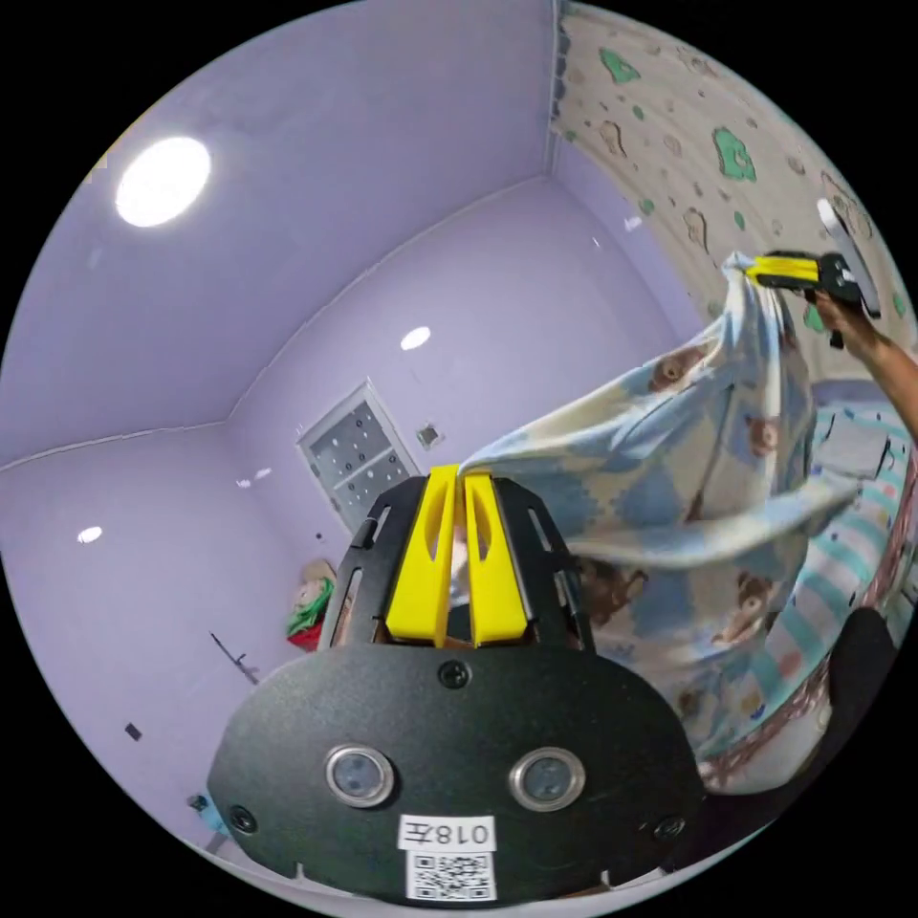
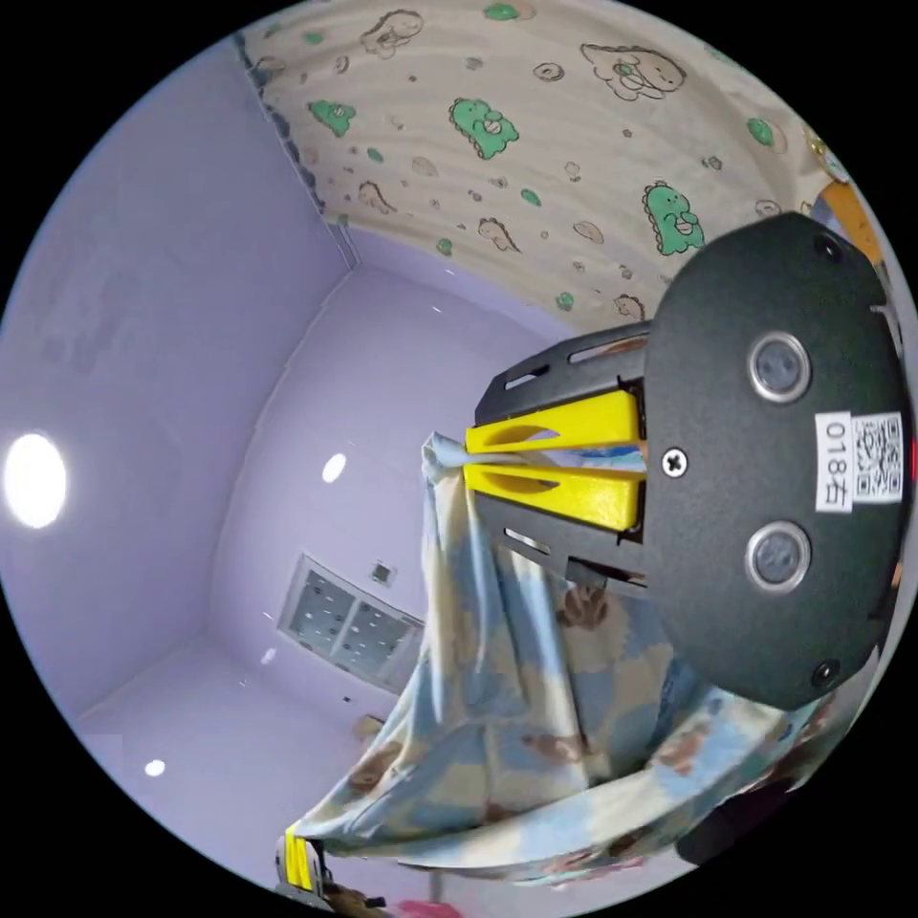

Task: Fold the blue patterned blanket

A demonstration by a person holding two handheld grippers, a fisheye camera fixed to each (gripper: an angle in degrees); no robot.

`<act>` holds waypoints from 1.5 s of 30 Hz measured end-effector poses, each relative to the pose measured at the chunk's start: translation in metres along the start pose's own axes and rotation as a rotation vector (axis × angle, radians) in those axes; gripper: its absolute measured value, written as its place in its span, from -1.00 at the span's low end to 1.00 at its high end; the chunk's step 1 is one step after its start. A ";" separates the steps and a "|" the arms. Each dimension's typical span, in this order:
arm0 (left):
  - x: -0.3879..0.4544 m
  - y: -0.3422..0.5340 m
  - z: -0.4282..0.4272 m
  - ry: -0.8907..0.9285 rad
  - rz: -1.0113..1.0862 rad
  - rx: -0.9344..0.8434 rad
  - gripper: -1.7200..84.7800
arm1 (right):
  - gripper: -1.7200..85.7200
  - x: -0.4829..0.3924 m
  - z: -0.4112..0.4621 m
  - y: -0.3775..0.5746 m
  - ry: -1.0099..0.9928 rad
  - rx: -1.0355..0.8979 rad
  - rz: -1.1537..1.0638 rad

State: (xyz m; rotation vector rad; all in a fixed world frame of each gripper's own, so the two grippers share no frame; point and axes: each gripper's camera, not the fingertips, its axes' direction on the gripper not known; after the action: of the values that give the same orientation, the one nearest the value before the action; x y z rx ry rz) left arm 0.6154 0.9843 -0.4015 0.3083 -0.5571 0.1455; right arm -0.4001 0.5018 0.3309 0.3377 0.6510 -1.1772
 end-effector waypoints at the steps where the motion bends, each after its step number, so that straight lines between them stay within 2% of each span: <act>1: -0.011 -0.007 -0.028 -0.027 -0.027 0.060 -0.98 | -0.97 0.002 -0.011 -0.004 0.018 0.014 0.005; 4: -0.027 -0.025 -0.059 -0.028 -0.009 0.014 -0.98 | -0.97 0.007 -0.045 -0.027 0.061 -0.063 -0.058; 7: -0.044 -0.029 -0.117 -0.020 -0.051 0.130 -0.98 | -0.97 0.022 -0.103 -0.039 0.095 0.060 0.034; 10: -0.050 -0.031 -0.145 -0.044 -0.023 0.102 -0.98 | -0.97 0.022 -0.133 -0.049 0.136 0.021 -0.029; 15: -0.057 -0.026 -0.205 -0.091 -0.018 0.169 -0.98 | -0.97 0.030 -0.199 -0.054 0.200 0.142 -0.002; 16: -0.056 -0.024 -0.217 -0.126 -0.009 0.189 -0.98 | -0.97 0.028 -0.203 -0.054 0.204 0.142 -0.019; 18: -0.054 -0.027 -0.215 -0.148 0.032 0.123 -0.98 | -0.97 0.022 -0.198 -0.061 0.168 -0.010 -0.129; 21: -0.056 -0.029 -0.227 -0.148 0.028 0.119 -0.98 | -0.97 0.025 -0.220 -0.060 0.168 0.059 -0.090; 27: -0.056 -0.024 -0.247 -0.190 0.035 0.178 -0.98 | -0.97 0.031 -0.234 -0.048 0.175 0.070 -0.119; 34: -0.006 0.026 -0.270 -0.292 0.261 0.228 -0.98 | -0.97 0.037 -0.259 0.008 0.113 0.089 -0.173; 36: 0.009 0.050 -0.269 -0.252 0.298 0.216 -0.98 | -0.97 0.034 -0.266 0.043 0.082 0.075 -0.198; 41: 0.051 0.141 -0.245 0.087 0.279 0.226 -0.98 | -0.97 0.022 -0.260 0.135 -0.010 -0.022 -0.193; 45: 0.086 0.182 -0.216 0.146 0.227 0.223 -0.98 | -0.97 0.020 -0.230 0.201 -0.044 -0.131 -0.083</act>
State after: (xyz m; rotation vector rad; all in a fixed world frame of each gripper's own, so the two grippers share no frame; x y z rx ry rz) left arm 0.7552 1.2307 -0.4842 0.4466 -0.4300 0.4482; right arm -0.2759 0.6896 0.1234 0.1749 0.7060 -1.2111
